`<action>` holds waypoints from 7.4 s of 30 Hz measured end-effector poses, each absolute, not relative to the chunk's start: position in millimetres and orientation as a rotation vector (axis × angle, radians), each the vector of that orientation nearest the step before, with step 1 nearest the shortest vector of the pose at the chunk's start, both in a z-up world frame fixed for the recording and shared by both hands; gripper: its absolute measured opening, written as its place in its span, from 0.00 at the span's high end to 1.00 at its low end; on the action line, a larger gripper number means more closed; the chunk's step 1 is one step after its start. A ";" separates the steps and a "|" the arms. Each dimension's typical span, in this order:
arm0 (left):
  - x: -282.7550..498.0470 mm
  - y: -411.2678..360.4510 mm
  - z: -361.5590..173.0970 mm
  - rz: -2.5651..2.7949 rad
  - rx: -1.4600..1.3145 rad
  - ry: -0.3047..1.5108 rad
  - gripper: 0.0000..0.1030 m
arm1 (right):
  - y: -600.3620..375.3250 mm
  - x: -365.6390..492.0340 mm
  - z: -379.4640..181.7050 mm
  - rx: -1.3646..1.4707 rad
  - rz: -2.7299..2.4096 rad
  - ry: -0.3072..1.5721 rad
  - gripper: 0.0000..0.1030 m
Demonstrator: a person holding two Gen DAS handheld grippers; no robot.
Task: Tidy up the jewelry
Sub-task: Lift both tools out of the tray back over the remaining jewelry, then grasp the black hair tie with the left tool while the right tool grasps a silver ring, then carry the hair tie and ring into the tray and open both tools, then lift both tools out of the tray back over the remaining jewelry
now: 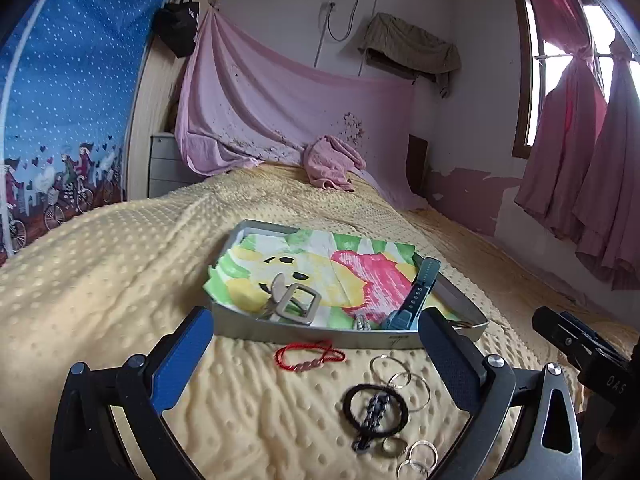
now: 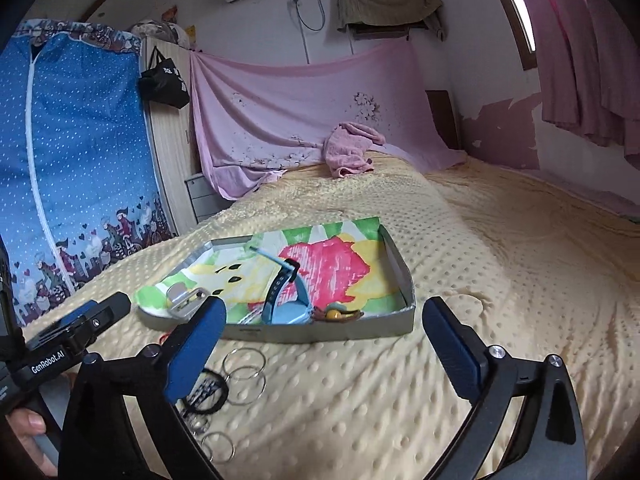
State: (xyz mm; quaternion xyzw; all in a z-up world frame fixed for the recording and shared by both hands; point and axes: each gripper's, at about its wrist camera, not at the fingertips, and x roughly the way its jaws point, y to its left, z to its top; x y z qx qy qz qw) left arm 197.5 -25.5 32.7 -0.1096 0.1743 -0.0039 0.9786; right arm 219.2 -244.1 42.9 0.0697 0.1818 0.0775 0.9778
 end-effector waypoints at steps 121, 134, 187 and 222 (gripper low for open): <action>239.8 -29.8 10.6 -0.410 -0.348 0.632 0.95 | -226.9 251.0 -6.1 0.170 0.330 0.634 0.98; 269.2 -31.0 18.4 -0.364 -0.394 0.587 0.95 | -238.6 268.7 13.6 0.222 0.348 0.579 0.98; 210.0 -28.7 32.8 -0.084 -0.228 0.336 0.00 | -246.6 230.5 46.0 0.168 0.180 0.354 0.05; 122.0 3.7 2.9 0.022 -0.125 0.448 0.00 | -203.9 151.3 22.2 0.025 0.223 0.502 0.01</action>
